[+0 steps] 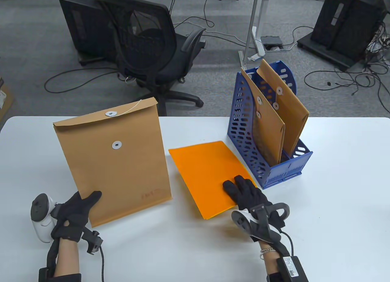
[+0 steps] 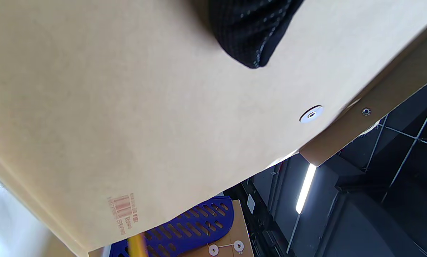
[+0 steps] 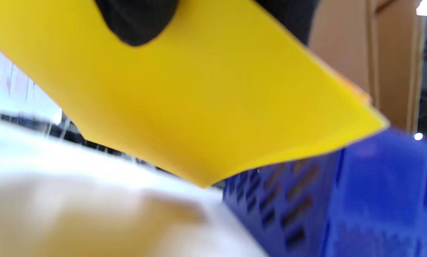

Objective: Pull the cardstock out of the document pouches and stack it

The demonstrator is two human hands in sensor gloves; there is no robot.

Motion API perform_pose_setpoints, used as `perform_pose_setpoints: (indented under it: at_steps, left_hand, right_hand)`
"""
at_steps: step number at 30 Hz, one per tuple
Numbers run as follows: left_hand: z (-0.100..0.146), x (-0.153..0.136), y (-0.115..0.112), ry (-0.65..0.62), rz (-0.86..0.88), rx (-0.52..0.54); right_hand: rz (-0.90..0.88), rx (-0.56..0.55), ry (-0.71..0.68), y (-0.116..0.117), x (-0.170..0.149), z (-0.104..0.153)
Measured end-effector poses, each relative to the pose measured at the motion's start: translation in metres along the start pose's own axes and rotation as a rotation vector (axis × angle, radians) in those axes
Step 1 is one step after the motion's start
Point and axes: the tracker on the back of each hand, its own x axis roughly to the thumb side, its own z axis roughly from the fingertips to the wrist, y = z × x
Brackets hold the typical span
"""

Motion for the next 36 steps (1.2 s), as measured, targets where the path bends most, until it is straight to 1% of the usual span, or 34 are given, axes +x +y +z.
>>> perform_pose_setpoints:
  at_steps: [2,3,5,6,7,8,10,13,14,16,17,20,22,24,25,27,29,30,32,33,34,36]
  left_hand:
    - [-0.001,-0.003,-0.001,0.017,-0.010,-0.009]
    - [-0.001,-0.003,-0.002,0.021,-0.015,-0.013]
    - [-0.003,-0.005,-0.004,0.038,-0.032,-0.028]
    - [-0.003,-0.005,-0.005,0.044,-0.039,-0.037]
    - [-0.004,-0.006,-0.006,0.053,-0.049,-0.047]
    - [-0.004,-0.006,-0.007,0.057,-0.053,-0.051]
    - [-0.005,-0.007,-0.008,0.067,-0.068,-0.054]
    - [-0.005,-0.008,-0.009,0.077,-0.075,-0.056]
    - [-0.004,-0.008,-0.009,0.078,-0.076,-0.055]
    - [-0.004,-0.008,-0.008,0.079,-0.076,-0.052]
    - [-0.004,-0.008,-0.008,0.079,-0.073,-0.049]
    - [-0.004,-0.008,-0.008,0.084,-0.062,-0.028]
    - [-0.003,-0.009,-0.008,0.097,-0.049,-0.009]
    - [-0.002,-0.010,-0.008,0.120,-0.055,0.003]
    - [-0.001,-0.010,-0.008,0.134,-0.061,0.017]
    - [0.002,-0.010,-0.005,0.180,-0.090,0.084]
    - [0.005,-0.011,-0.001,0.226,-0.109,0.145]
    - [0.006,-0.012,0.001,0.252,-0.117,0.172]
    - [0.009,-0.015,0.005,0.288,-0.119,0.212]
    - [0.011,-0.017,0.007,0.316,-0.109,0.245]
    - [0.013,-0.020,0.009,0.344,-0.102,0.281]
    - [0.015,-0.025,0.011,0.400,-0.113,0.336]
  right_hand:
    - [0.038,0.126,-0.004,0.020,0.004,-0.004]
    - [0.051,0.171,-0.008,0.026,0.004,-0.005]
    - [0.053,0.336,-0.001,0.041,0.003,-0.009]
    - [0.040,0.396,0.005,0.045,0.002,-0.010]
    - [0.020,0.495,0.022,0.051,0.000,-0.011]
    - [0.009,0.546,0.032,0.054,0.000,-0.012]
    - [-0.052,0.750,0.039,0.065,-0.002,-0.012]
    - [-0.128,0.955,0.042,0.077,-0.003,-0.008]
    - [-0.143,0.959,0.057,0.077,-0.004,-0.007]
    - [-0.196,0.882,0.073,0.074,-0.004,-0.005]
    - [-0.214,0.846,0.056,0.070,-0.004,-0.005]
    - [-0.220,0.723,0.054,0.047,-0.004,-0.006]
    - [-0.254,0.614,0.065,0.022,-0.002,-0.006]
    - [-0.295,0.559,0.063,0.003,0.000,-0.005]
    - [-0.311,0.529,0.069,-0.004,0.001,-0.004]
    - [-0.361,0.435,0.094,-0.019,0.009,0.004]
    - [-0.384,0.381,0.093,-0.023,0.017,0.013]
    - [-0.388,0.357,0.104,-0.021,0.022,0.019]
    - [-0.417,0.269,0.098,-0.014,0.029,0.027]
    - [-0.422,0.298,0.085,-0.010,0.029,0.029]
    - [-0.402,0.304,0.087,-0.009,0.028,0.030]
    - [-0.425,0.302,0.110,-0.007,0.026,0.030]
